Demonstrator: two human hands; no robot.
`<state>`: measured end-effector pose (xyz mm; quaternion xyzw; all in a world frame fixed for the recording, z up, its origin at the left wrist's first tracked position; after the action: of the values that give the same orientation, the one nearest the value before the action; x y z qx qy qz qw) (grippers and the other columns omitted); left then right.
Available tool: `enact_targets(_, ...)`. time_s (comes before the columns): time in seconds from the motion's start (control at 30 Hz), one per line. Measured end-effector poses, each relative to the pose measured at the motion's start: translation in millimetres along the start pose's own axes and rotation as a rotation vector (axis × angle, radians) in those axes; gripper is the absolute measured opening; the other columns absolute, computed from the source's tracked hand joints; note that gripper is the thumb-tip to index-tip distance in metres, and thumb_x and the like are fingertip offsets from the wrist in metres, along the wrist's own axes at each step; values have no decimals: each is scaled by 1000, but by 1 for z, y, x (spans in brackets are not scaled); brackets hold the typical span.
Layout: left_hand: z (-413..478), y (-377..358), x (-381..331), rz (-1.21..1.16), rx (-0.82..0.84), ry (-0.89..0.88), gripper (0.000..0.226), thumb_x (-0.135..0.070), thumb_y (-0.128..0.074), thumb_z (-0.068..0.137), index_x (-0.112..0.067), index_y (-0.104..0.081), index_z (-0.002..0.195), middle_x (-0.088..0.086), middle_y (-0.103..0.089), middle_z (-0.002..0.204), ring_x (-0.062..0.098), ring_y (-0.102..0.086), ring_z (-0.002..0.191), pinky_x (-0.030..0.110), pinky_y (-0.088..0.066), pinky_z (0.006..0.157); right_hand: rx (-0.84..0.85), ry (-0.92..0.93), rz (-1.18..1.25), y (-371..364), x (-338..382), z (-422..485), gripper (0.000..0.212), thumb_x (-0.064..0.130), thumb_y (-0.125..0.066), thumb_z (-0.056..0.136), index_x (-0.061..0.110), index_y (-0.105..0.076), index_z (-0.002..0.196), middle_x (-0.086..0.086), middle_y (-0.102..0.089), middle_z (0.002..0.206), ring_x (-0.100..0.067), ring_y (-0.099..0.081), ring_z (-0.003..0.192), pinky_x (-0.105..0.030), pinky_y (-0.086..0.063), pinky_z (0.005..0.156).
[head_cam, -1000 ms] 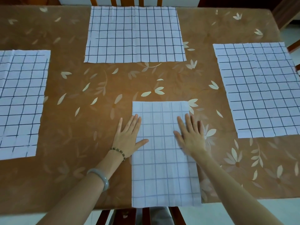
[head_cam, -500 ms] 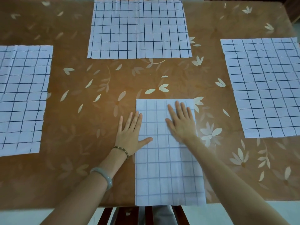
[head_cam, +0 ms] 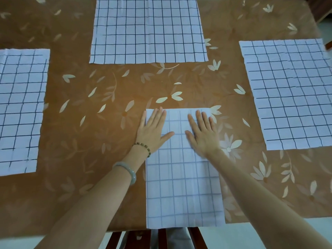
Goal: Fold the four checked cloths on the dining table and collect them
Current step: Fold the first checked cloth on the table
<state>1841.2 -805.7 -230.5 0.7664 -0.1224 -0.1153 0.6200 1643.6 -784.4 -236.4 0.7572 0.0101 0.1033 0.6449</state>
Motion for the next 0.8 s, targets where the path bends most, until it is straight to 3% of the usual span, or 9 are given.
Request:
enact_targets(0.07,-3,-2,24,12,0,70,86,-73,0,89,-14,3,151,3,4,159,17,2,147,49,6,118,-1,2,-4,1,-1,0,63,51,-11,98,17,-24,151,-15,-20,156,-33,-17,145,-47,-12,117)
enact_targets(0.27,-35,11,62,71,-42,192,88,-70,2,89,-7,2,150,10,2,159,23,5,147,47,8,117,26,5,-52,3,0,0,66,54,-1,96,20,-12,152,-13,-10,159,-31,-6,147,-47,-1,118)
enact_targets(0.37,-69,13,7,-27,-44,-53,82,-66,-2,93,-7,2,150,10,3,158,23,5,146,45,8,118,74,1,-103,2,0,-1,66,53,-1,95,22,-3,152,-12,0,160,-29,4,147,-50,7,116)
enact_targets(0.47,-111,-3,-41,-73,-15,-292,84,-66,-12,94,-4,-15,149,13,-16,157,24,-11,146,47,-8,117,-9,17,-151,13,8,-2,62,45,-15,97,15,-19,151,-20,-16,157,-35,-12,145,-56,-6,115)
enact_targets(0.6,-137,-24,-46,-88,73,-238,94,-73,-18,89,0,-16,149,15,-12,157,24,-9,147,49,-11,116,-153,114,-34,23,51,-33,56,30,-25,96,6,-31,147,-22,-29,151,-38,-26,141,-52,-14,115)
enact_targets(0.7,-144,-31,-43,-70,160,-225,98,-76,-17,88,1,-16,149,16,-12,157,25,-9,147,50,-14,115,-53,200,87,-1,83,-80,56,31,-15,101,2,-31,145,-20,-28,152,-34,-25,142,-49,-16,115)
enact_targets(0.8,-144,-32,-43,-58,180,-214,100,-78,-18,86,0,-14,149,15,-10,158,25,-8,147,49,-13,116,55,187,41,-23,73,-105,61,41,-11,102,4,-29,147,-15,-24,155,-29,-23,144,-48,-17,115)
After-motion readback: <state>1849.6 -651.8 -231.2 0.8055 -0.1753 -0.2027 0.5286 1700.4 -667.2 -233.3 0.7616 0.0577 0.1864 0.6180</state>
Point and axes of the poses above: each hand's wrist, its own z-axis towards the middle knuckle, its own y-axis out of the back of the hand, x = y × z, the point moved 4 cm from there along z, towards the middle knuckle
